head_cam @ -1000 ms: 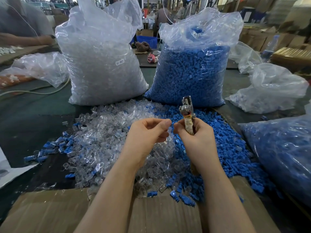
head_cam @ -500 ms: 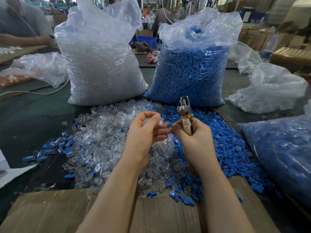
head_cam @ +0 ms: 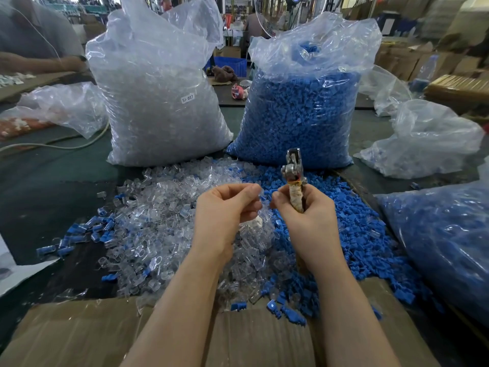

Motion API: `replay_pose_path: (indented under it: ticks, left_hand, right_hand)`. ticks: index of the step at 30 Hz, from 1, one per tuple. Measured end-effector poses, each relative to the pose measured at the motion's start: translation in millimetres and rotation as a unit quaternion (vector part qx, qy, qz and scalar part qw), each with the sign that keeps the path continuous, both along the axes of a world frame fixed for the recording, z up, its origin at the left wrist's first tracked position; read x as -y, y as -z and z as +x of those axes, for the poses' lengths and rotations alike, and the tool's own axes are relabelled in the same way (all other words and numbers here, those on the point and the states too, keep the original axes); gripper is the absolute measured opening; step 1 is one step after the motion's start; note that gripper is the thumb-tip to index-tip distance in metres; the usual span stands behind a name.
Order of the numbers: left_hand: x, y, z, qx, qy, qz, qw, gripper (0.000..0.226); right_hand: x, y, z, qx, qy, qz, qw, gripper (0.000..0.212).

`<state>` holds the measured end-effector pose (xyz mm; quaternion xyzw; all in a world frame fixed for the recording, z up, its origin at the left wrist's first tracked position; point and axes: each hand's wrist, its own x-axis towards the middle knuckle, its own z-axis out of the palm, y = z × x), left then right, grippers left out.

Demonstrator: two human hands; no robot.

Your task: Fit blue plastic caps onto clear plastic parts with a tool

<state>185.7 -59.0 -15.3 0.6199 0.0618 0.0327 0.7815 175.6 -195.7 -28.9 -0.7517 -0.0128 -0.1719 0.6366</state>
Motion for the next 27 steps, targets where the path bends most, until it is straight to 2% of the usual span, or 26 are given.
replay_pose_path:
  ticks: [6, 12, 19, 27]
  left_hand:
    - [-1, -5, -3, -0.006, 0.037, -0.019, 0.999, 0.004]
    - [5, -6, -4, -0.010, 0.024, -0.024, 0.999, 0.006]
    - [9, -8, -7, -0.001, 0.014, -0.019, 1.000, 0.008]
    - [14, -8, -11, 0.055, 0.003, 0.030, 0.998, 0.007]
  right_hand:
    - [-2, 1, -1, 0.023, 0.030, -0.044, 0.998, 0.011]
    - [-4, 1, -1, 0.046, 0.080, -0.116, 0.989, 0.016]
    - [-6, 1, -1, 0.058, 0.105, -0.107, 0.987, 0.012]
    - [-7, 0, -2, 0.054, 0.101, -0.083, 0.990, 0.013]
